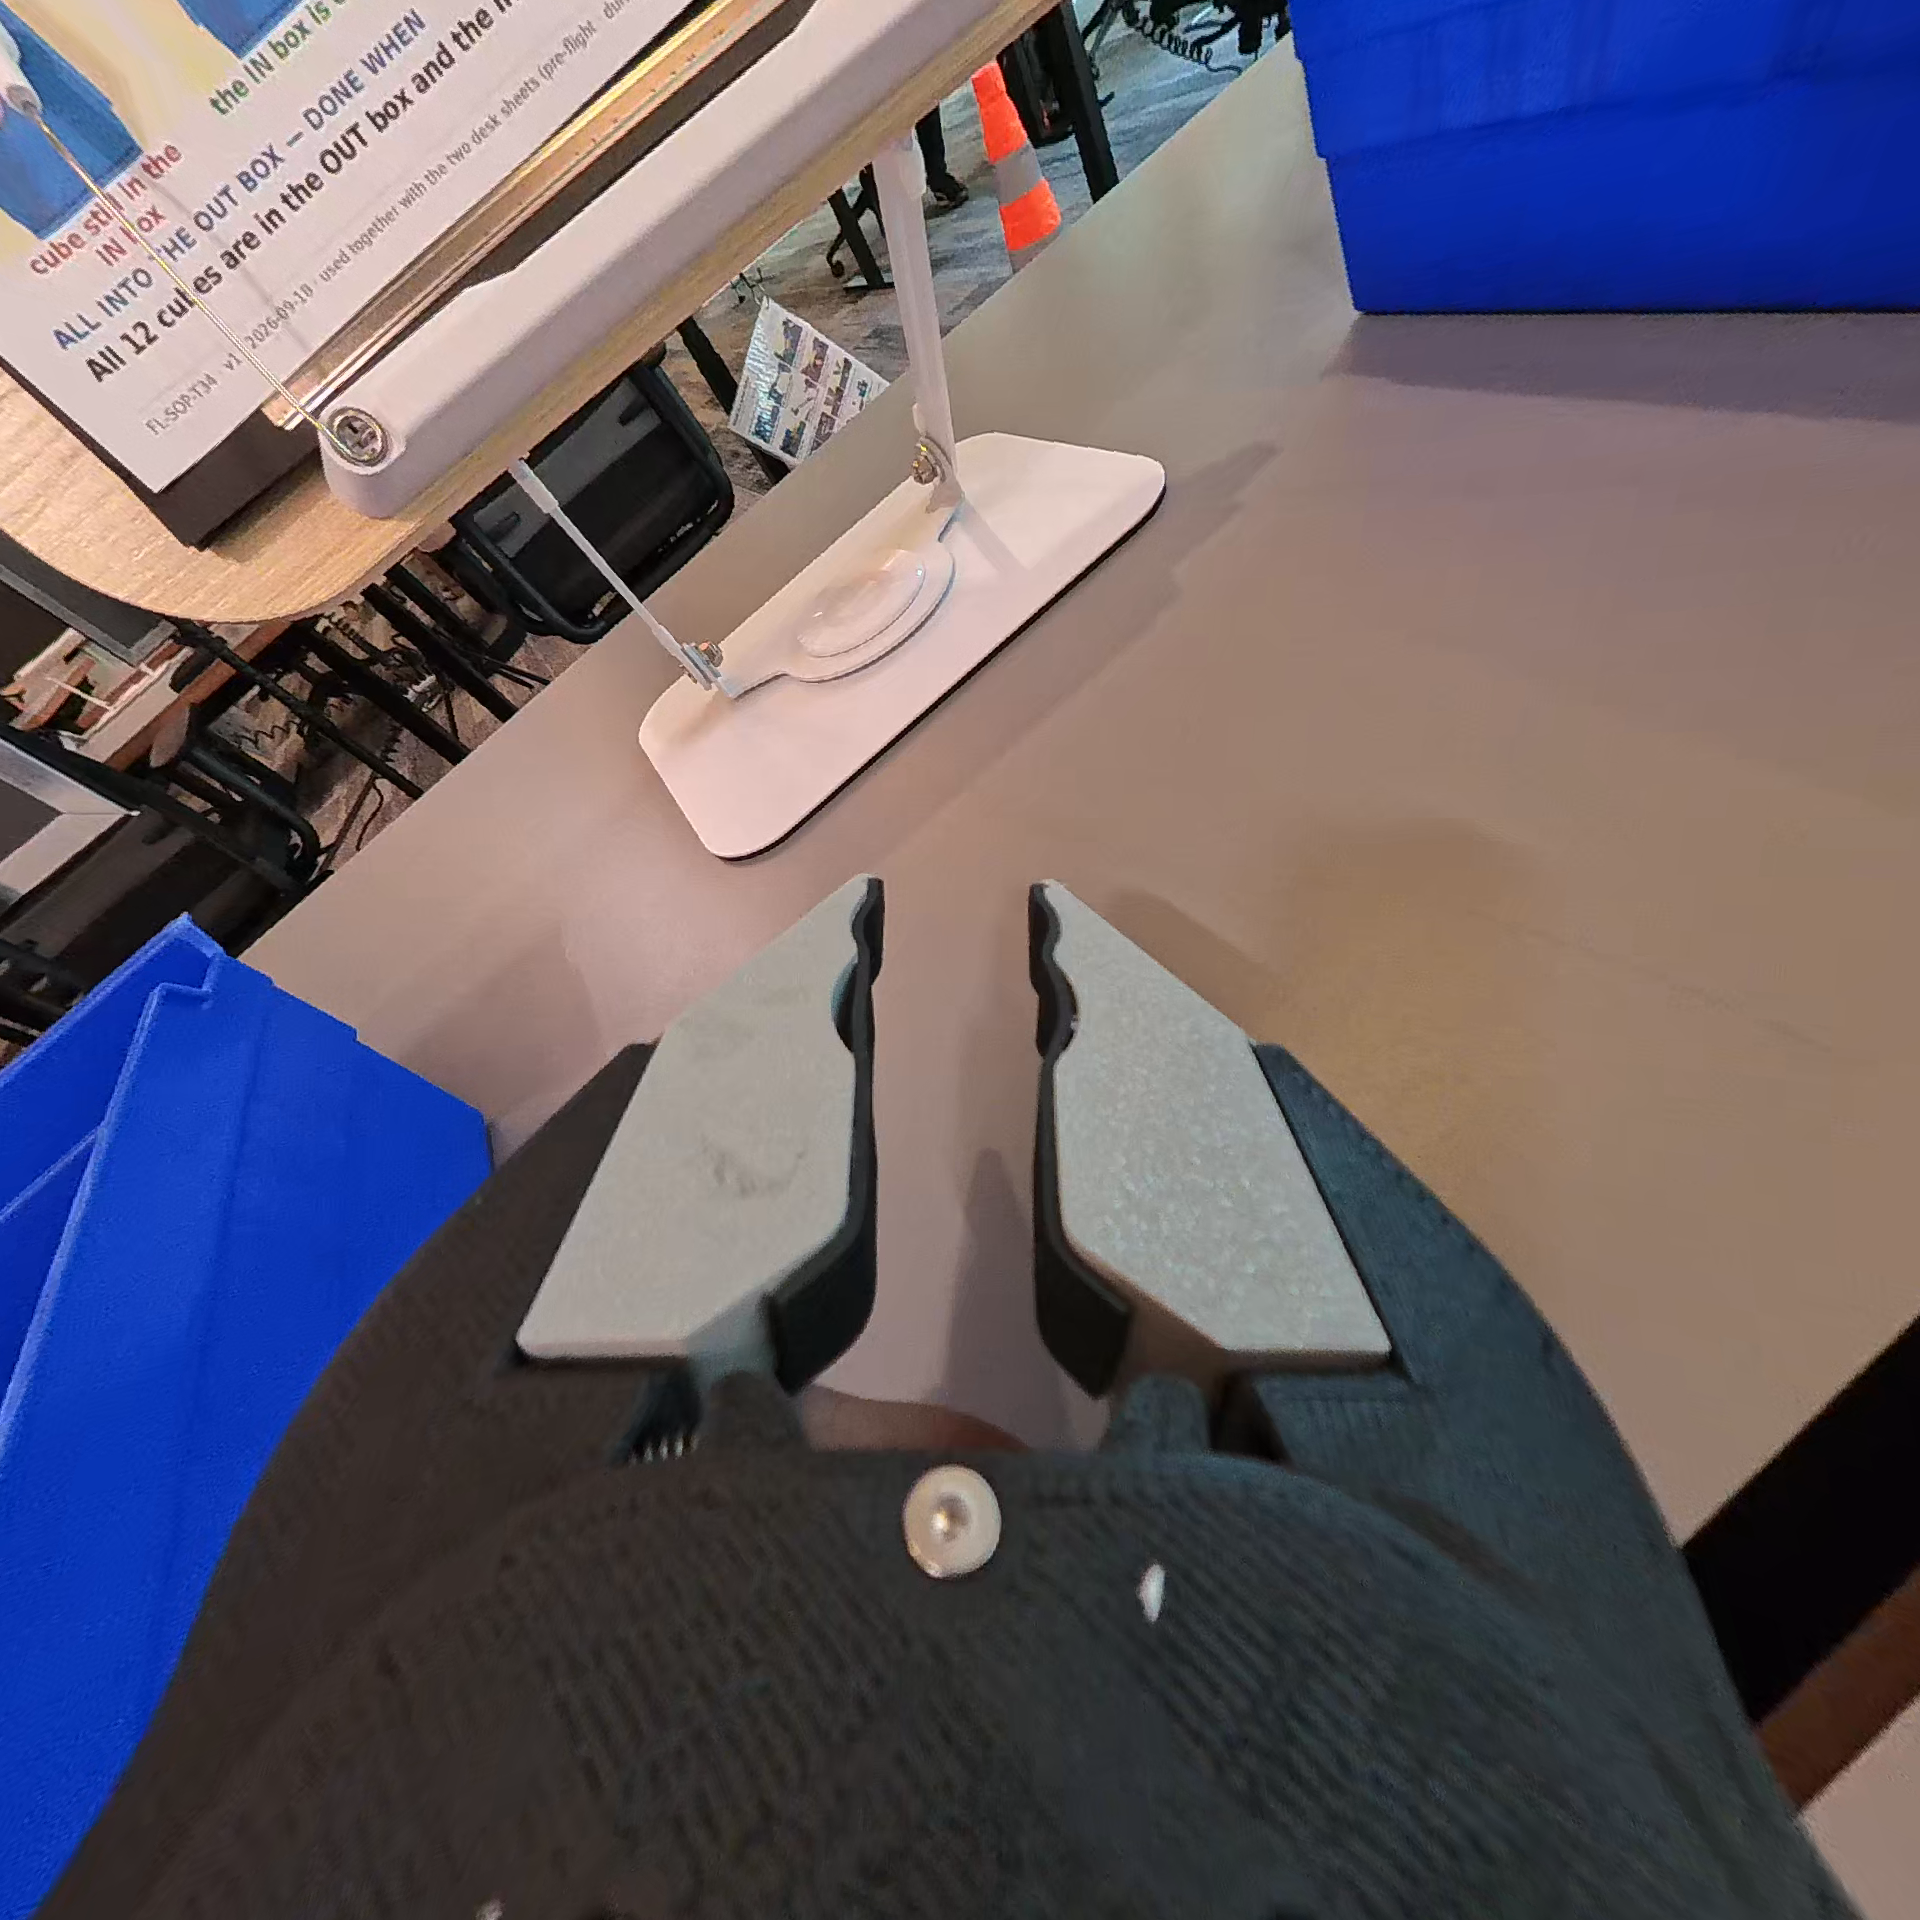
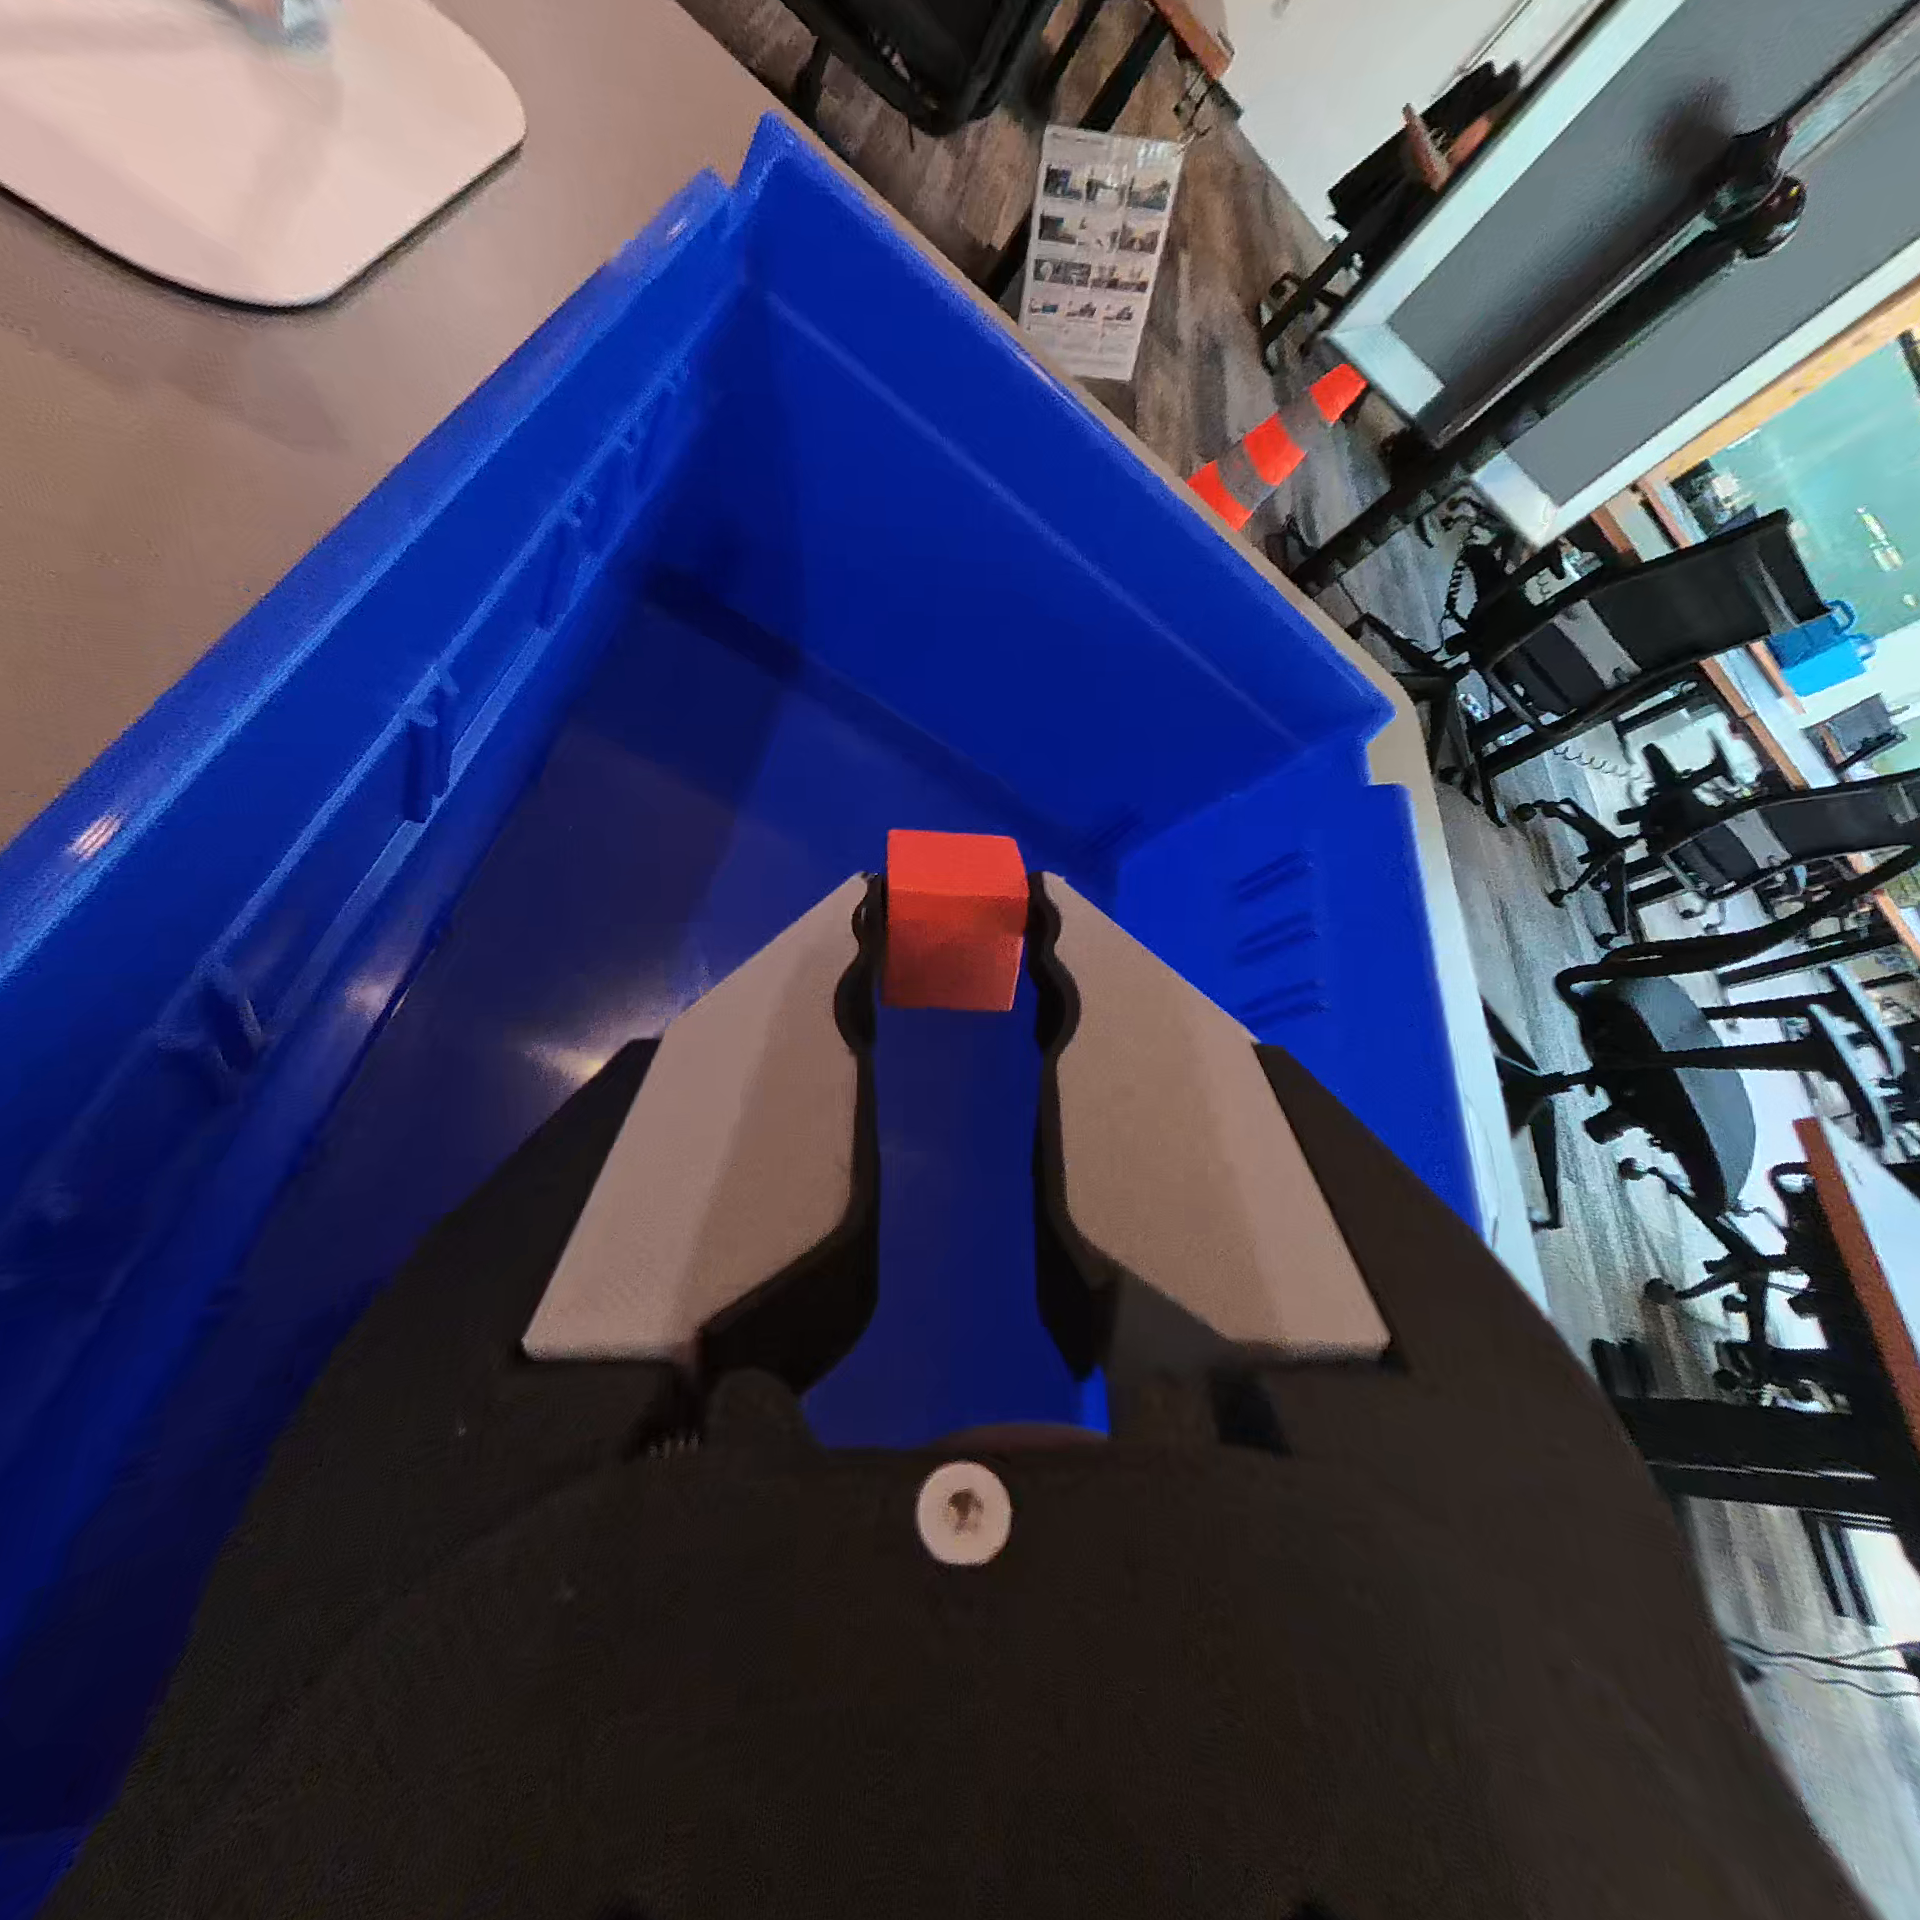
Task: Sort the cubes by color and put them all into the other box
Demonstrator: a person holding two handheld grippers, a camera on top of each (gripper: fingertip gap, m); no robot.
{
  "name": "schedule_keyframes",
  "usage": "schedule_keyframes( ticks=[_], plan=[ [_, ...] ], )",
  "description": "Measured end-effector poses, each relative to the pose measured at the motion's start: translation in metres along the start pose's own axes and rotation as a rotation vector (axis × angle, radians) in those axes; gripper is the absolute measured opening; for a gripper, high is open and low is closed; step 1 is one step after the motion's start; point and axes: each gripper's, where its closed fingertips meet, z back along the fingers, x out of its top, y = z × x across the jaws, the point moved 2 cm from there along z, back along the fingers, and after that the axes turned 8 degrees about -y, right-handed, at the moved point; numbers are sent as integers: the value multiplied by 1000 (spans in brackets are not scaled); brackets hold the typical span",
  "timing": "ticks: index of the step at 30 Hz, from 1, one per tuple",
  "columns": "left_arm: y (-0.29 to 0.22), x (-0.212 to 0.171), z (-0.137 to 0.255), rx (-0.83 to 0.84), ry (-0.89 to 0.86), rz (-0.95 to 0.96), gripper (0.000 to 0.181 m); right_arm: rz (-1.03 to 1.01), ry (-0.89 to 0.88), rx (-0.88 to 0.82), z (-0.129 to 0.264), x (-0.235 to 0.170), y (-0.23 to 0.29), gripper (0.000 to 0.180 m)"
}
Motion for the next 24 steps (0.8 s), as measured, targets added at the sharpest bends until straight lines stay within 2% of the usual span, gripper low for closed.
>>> schedule_keyframes(
  ticks=[1, 7, 13, 19, 24],
  plan=[
    [0, 0, 0, 0, 1, -1, 25, 12, -9, -10, -1, 1, 0, 24],
    [0, 0, 0, -2, 4, -2, 25, -39, -92, -60, 8, 13, -11, 24],
    [0, 0, 0, 2, 1, 2, 25, -20, -102, -95, 11, 15, -16, 24],
    [1, 0, 0, 2, 0, 11, 25, -43, -18, -61, 29, 5, -25, 24],
    [-1, 1, 0, -12, -5, 22, 25, 31, 66, -79, 38, -5, -43, 25]
  ],
)
